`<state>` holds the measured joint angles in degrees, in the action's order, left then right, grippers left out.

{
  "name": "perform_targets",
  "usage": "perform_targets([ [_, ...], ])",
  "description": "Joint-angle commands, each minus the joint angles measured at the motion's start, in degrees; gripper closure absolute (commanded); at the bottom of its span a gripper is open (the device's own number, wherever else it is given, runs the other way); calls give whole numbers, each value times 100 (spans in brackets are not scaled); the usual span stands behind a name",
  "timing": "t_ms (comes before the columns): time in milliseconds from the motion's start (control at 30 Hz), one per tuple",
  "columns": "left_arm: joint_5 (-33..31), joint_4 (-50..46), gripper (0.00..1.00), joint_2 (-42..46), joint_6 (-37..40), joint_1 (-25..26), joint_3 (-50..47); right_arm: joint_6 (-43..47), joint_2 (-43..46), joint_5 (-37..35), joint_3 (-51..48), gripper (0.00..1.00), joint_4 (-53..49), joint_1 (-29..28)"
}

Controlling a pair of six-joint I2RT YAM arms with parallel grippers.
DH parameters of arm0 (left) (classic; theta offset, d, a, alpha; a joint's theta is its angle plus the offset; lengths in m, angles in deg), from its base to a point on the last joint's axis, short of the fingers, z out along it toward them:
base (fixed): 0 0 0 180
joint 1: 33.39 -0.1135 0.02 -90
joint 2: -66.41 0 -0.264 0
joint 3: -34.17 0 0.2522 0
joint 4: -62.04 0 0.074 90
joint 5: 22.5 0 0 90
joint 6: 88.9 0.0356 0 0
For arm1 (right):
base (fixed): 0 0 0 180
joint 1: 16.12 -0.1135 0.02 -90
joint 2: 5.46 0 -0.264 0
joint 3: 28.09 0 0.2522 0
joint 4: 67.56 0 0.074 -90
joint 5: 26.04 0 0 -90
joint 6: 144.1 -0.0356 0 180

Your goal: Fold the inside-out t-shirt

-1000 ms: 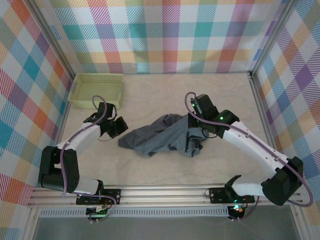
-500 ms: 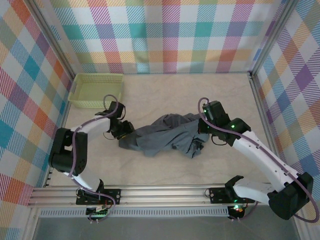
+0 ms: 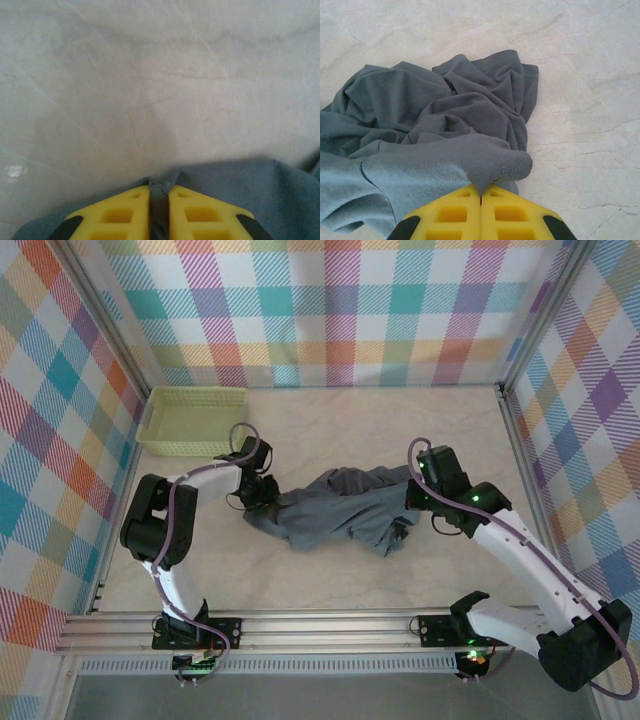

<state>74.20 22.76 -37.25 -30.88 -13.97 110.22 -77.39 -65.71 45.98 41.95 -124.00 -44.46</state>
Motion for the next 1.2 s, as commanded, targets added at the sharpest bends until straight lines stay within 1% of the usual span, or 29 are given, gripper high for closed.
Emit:
perform_targets([
  [0,-278,-294,98,-67,35,27,190,-11,92,-29,290,100,-159,180],
  [33,-353,-429,100,42,52,14,338,-5,92,-35,409,100,-202,256],
  [167,-579,-1097,100,813,228,-73,1250,207,101,-2,1180,100,-366,594],
  [300,-739,-1636,100,1771,438,-149,2620,600,153,-122,2408,100,-449,719],
  [400,-831,-1699,100,2493,551,-149,3486,871,163,-405,3367,100,-523,732],
  [467,-936,-1633,100,2918,619,-149,3803,1022,169,-555,3909,100,-527,733],
  [533,-965,-1511,100,3252,705,-149,3950,1159,195,-569,4323,100,-441,733],
  [667,-923,-1718,100,3362,842,-148,4041,1306,229,-531,4656,100,-219,733],
  [833,-1029,-1861,100,3347,869,-149,3595,1421,85,-503,4663,100,-243,733],
  [933,-1130,-1953,100,3304,885,-149,3577,1470,-30,-548,4731,100,-354,735],
  [1067,-839,-1982,100,3347,958,-151,3687,1485,79,-363,4836,100,-349,730],
  [1167,-563,-1767,100,3721,958,-137,3485,1458,218,-246,5101,100,-498,734],
])
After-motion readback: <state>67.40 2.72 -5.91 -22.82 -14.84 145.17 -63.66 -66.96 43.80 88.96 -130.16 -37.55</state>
